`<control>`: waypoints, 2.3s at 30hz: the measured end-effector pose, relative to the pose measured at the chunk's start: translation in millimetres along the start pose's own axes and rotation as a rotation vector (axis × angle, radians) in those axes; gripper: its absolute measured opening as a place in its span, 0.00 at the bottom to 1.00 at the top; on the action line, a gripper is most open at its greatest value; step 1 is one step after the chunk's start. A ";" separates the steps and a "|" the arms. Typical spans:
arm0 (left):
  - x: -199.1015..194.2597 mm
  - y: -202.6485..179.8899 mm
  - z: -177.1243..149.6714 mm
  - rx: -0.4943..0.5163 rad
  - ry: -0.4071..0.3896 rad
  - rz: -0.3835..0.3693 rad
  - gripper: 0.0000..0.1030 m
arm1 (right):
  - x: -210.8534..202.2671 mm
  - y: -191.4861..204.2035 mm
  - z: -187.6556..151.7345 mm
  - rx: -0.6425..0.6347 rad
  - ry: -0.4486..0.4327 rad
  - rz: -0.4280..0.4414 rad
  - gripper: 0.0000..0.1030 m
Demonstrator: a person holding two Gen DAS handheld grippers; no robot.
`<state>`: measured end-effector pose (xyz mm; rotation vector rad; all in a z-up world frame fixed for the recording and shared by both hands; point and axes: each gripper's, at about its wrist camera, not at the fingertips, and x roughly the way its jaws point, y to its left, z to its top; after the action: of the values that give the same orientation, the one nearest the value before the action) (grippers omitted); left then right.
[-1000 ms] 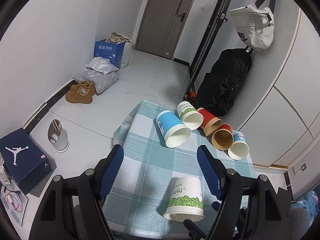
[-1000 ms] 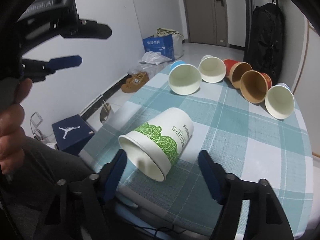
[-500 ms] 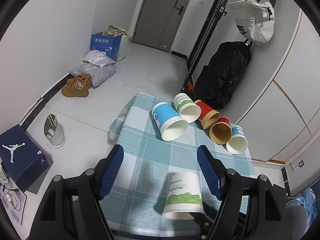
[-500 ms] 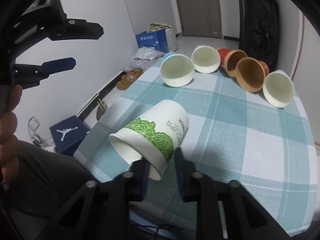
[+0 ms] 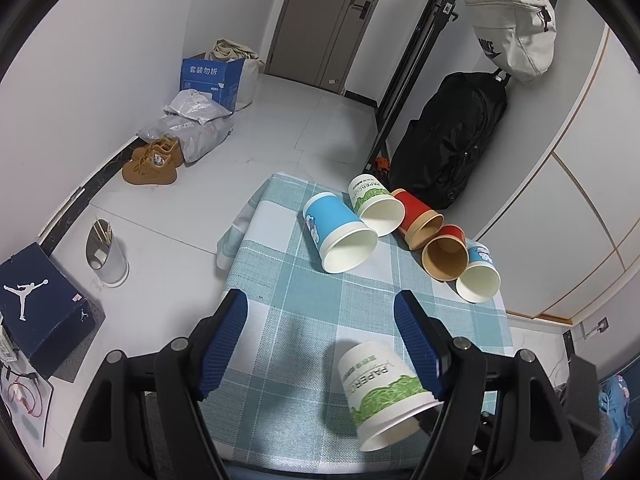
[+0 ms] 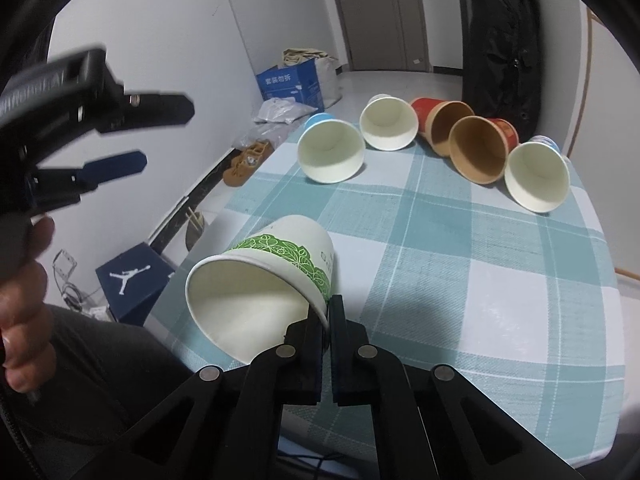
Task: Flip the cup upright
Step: 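Grasp the green-leaf cup's base with the right gripper, then lift and rotate the green-leaf cup with the right gripper, opening upward, then set the cup upright on the cloth and open the right gripper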
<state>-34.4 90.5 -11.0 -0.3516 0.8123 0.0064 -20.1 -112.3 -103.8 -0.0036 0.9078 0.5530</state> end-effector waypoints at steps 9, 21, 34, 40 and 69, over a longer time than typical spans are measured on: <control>4.5 -1.3 -1.1 -0.005 0.018 0.001 0.70 | -20.1 -29.5 10.9 0.085 0.057 0.077 0.02; 11.1 -11.8 -2.2 0.009 0.050 -0.013 0.70 | -44.6 -95.6 50.0 0.166 0.372 0.136 0.02; 18.8 -11.8 -2.4 -0.004 0.091 -0.008 0.70 | 11.6 -108.7 85.1 0.109 0.708 0.114 0.02; 21.3 -13.5 -2.5 -0.002 0.099 -0.004 0.70 | 39.2 -108.7 87.2 0.121 0.808 0.136 0.02; 17.8 -56.6 -6.0 0.074 0.021 -0.045 0.70 | -86.5 -125.5 73.0 0.112 0.027 0.105 0.38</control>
<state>-18.5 33.1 -10.2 -0.3002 0.8233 -0.0690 49.5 -242.7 -21.8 0.1388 0.9685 0.5999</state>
